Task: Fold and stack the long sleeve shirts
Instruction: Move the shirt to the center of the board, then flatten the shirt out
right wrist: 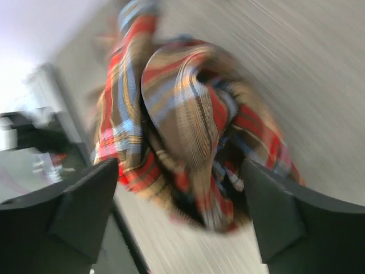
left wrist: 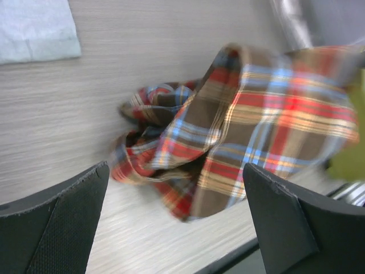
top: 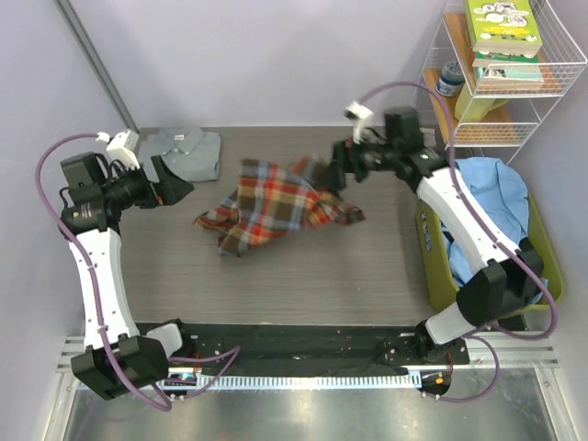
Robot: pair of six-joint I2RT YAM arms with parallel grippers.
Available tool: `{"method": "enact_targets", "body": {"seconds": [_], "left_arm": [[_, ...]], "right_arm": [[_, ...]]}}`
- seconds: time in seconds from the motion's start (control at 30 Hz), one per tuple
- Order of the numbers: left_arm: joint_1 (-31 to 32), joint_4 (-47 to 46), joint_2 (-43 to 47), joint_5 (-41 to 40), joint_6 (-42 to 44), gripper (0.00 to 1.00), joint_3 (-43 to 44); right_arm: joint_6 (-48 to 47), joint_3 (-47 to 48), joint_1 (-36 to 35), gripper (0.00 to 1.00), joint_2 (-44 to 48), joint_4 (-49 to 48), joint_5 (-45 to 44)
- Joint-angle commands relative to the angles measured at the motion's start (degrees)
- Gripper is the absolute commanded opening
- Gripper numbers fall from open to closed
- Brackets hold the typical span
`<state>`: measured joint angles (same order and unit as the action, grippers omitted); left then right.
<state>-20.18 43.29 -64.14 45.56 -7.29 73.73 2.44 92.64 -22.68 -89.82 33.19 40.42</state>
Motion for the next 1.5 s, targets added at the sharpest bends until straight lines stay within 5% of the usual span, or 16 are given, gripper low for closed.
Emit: {"method": "enact_targets", "body": {"seconds": [0.0, 0.17, 0.3, 0.53, 0.77, 0.97, 1.07, 1.17, 1.2, 1.3, 1.33, 1.47], "left_arm": [[0.5, 9.3, -1.6, -0.5, 19.6, 1.0, 0.4], [7.6, 19.7, -3.3, -5.6, 40.6, 1.0, -4.2], [18.6, 16.5, -1.4, -12.4, 44.9, 1.0, -13.7], [39.4, 7.6, -5.1, -23.8, 40.6, 0.97, -20.1], [40.3, -1.2, -10.9, -32.4, 34.8, 0.88, -20.7], [36.8, -5.6, -11.0, -38.1, 31.9, 0.63, -19.7], [33.0, -4.6, -10.9, -36.8, 29.7, 0.42, -16.8], [27.1, -2.2, -10.8, -30.7, 26.7, 0.05, -12.1], [24.6, -0.3, -10.9, -29.8, 26.1, 0.0, -10.9], [20.6, 2.5, -10.7, -27.3, 23.0, 0.0, -5.7], [19.5, 2.7, -10.4, -27.5, 22.2, 0.0, -3.4], [14.7, 2.7, -8.7, -25.2, 19.3, 0.0, 3.8]], "right_arm": [[-11.0, -16.5, 10.9, 1.0, 4.3, 3.7, -4.9], [-14.1, -21.3, 11.6, 1.0, 7.6, 9.0, -4.7], [-14.4, -23.2, 9.8, 0.97, 8.9, 9.2, -4.5], [-13.2, -26.5, 4.1, 0.8, 6.8, 5.2, -7.9], [-13.5, -21.4, -3.5, 0.78, -1.0, 2.3, -13.3], [-12.2, -15.1, -7.9, 0.81, -7.1, 0.0, -15.8], [-11.8, -12.6, -10.7, 0.84, -11.6, -0.6, -17.5], [-11.9, -11.3, -12.7, 0.84, -15.2, -0.4, -18.4], [-11.9, -10.9, -13.0, 0.8, -15.7, -0.2, -18.2], [-12.3, -8.6, -13.2, 0.29, -16.8, 1.4, -17.1], [-12.4, -7.1, -13.0, 0.02, -16.4, 2.1, -16.4], [-12.6, -7.6, -12.7, 0.01, -10.2, 2.0, -11.0]]}}
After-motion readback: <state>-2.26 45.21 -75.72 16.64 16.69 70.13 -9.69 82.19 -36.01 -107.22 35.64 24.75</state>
